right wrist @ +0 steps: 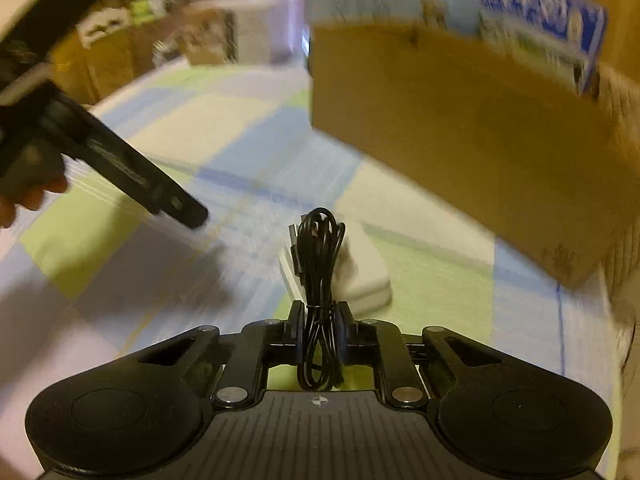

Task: Organize objects
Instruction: 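Grasp the white charger plug with the left tool while the right tool holds the cable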

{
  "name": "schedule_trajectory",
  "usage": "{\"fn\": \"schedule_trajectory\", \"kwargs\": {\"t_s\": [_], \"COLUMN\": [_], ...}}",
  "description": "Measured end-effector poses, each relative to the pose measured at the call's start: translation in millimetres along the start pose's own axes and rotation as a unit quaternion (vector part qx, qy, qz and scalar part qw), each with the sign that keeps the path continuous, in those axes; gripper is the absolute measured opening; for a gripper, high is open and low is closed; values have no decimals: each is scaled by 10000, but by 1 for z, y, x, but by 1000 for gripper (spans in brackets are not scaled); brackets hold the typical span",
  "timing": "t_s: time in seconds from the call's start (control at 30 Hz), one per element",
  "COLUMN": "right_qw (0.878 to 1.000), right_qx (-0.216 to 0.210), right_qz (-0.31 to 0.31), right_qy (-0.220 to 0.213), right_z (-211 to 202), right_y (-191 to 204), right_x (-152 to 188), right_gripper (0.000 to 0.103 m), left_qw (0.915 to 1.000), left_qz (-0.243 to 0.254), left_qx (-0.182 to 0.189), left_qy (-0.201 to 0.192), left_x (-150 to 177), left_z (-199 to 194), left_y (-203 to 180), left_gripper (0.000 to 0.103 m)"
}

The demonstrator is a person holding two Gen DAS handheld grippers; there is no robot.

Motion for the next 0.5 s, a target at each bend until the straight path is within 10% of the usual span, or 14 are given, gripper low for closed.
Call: {"fn": "schedule_trajectory", "kwargs": {"t_s": [0.5], "right_qw": [9863], "right_qx": [217], "right_qz": [1622], "right_qy": [196], "right_z": [-24], "right_y": [-67], "right_x": [-6], "right_gripper": [11], "left_qw": [9981], "left_qz": [471], "left_qx": [383], "left_qy": [-99], "left_x": [-2], "left_z": [7], "left_y": [-38], "left_gripper": [86]}}
Point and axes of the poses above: each gripper's, at about its wrist camera, not at the fingertips, and z roughly the way its jaws point, y to its left, x to its underside, the point moved 6 cm from there along z, roughly the way its jaws point, and after that the axes turned 12 degrees about x, right-handed, at the moved point
